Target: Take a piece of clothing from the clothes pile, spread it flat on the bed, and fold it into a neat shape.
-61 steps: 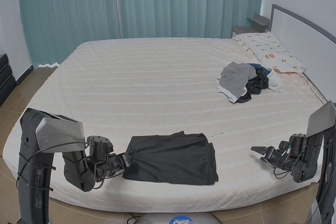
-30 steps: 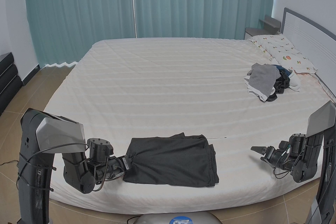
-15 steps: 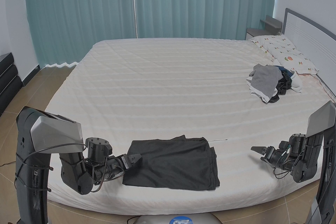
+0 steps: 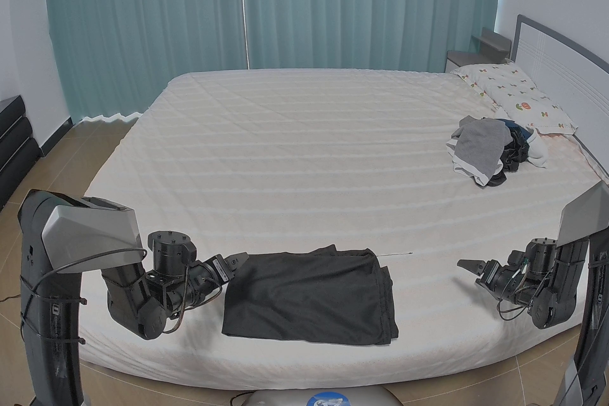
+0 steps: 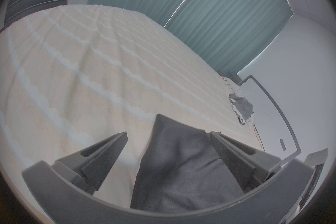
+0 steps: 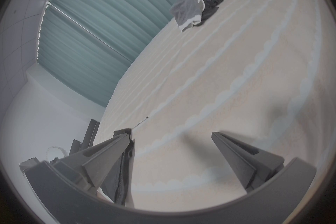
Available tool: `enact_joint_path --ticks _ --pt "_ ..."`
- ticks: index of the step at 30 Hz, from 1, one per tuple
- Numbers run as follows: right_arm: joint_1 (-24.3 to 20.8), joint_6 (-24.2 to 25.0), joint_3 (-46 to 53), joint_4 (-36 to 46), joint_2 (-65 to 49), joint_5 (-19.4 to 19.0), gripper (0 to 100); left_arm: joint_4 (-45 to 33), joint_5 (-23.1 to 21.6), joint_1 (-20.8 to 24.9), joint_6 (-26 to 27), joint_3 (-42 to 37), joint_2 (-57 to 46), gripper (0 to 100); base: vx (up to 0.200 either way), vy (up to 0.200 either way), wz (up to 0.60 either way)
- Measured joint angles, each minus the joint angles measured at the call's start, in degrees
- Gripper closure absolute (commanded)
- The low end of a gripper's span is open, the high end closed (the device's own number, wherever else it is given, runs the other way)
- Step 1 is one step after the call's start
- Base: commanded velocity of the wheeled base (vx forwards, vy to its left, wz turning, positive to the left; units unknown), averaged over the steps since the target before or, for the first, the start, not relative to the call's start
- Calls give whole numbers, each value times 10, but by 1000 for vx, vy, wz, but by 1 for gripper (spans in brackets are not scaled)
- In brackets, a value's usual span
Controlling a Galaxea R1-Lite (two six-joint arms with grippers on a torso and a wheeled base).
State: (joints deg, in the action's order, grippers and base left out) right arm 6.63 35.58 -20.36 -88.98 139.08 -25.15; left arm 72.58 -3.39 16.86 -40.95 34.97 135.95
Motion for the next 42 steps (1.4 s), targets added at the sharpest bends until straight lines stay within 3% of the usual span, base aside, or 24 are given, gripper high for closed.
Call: enact_joint_path --ticks 7,17,24,36,42 --pt "-6 -2 -7 31 -64 18 0 -3 5 -21 1 -12 -57 0 0 0 0" --pt "-20 -6 17 185 -299 24 0 -41 26 -46 30 -34 -188 0 0 0 0" --pt "-27 -39 39 354 -492 25 0 -54 59 -55 78 -82 -302 0 0 0 0" --pt "-34 -137 58 685 -836 27 0 -73 129 -64 174 -200 -519 0 0 0 0" --pt "-39 -172 63 833 -1009 28 0 -113 168 -66 225 -251 -640 0 0 0 0"
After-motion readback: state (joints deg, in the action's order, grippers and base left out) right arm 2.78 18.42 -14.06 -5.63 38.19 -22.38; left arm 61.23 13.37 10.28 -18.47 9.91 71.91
